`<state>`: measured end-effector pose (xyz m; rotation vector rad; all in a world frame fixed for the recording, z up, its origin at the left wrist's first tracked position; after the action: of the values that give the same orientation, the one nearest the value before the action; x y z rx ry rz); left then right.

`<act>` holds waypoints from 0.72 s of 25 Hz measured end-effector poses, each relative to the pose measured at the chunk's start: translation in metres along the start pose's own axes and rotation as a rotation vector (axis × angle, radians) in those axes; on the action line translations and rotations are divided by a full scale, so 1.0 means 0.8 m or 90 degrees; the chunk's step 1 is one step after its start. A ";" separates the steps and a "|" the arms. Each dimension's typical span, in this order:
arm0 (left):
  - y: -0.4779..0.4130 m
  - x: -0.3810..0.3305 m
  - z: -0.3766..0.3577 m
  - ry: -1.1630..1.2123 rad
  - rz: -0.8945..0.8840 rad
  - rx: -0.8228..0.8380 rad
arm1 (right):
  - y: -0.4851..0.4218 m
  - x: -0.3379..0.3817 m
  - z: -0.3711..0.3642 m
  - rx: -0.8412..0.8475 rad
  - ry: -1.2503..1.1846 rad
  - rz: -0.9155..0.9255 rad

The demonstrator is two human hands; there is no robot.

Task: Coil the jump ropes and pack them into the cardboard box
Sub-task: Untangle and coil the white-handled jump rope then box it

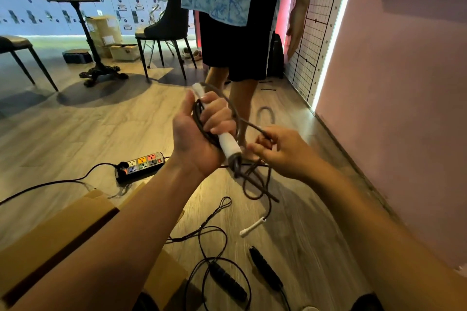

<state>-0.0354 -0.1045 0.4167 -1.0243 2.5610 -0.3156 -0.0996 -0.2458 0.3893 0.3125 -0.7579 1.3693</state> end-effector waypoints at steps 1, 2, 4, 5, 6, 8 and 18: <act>-0.004 -0.007 0.007 0.037 -0.055 -0.040 | -0.001 -0.001 -0.007 0.052 -0.001 -0.022; -0.007 -0.014 0.014 0.049 -0.115 -0.086 | -0.001 -0.001 -0.016 0.112 -0.011 -0.050; -0.010 -0.029 0.025 0.036 -0.230 -0.171 | 0.003 0.004 -0.031 0.199 -0.020 -0.081; -0.011 -0.038 0.029 0.008 -0.284 -0.205 | 0.003 0.007 -0.033 0.209 -0.028 -0.082; -0.011 -0.050 0.031 -0.042 -0.336 -0.233 | 0.003 0.011 -0.031 0.195 -0.043 -0.079; -0.006 -0.081 0.033 -0.183 -0.427 -0.280 | 0.002 0.018 -0.014 0.121 -0.073 -0.068; 0.012 -0.130 0.043 -0.171 -0.552 -0.413 | 0.023 0.023 0.018 0.132 -0.020 -0.015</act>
<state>0.0427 -0.0276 0.4082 -2.2039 1.8545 0.4569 -0.1213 -0.2367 0.4078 0.5053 -0.6360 1.4259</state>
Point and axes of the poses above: each hand's wrist, its own y-axis away from the middle knuckle, its own z-axis out of the back of the hand, x = y × z, the point moved 4 cm from there along -y, towards the middle knuckle, and after that the axes turned 7 degrees about -z, right-handed, at the moved point
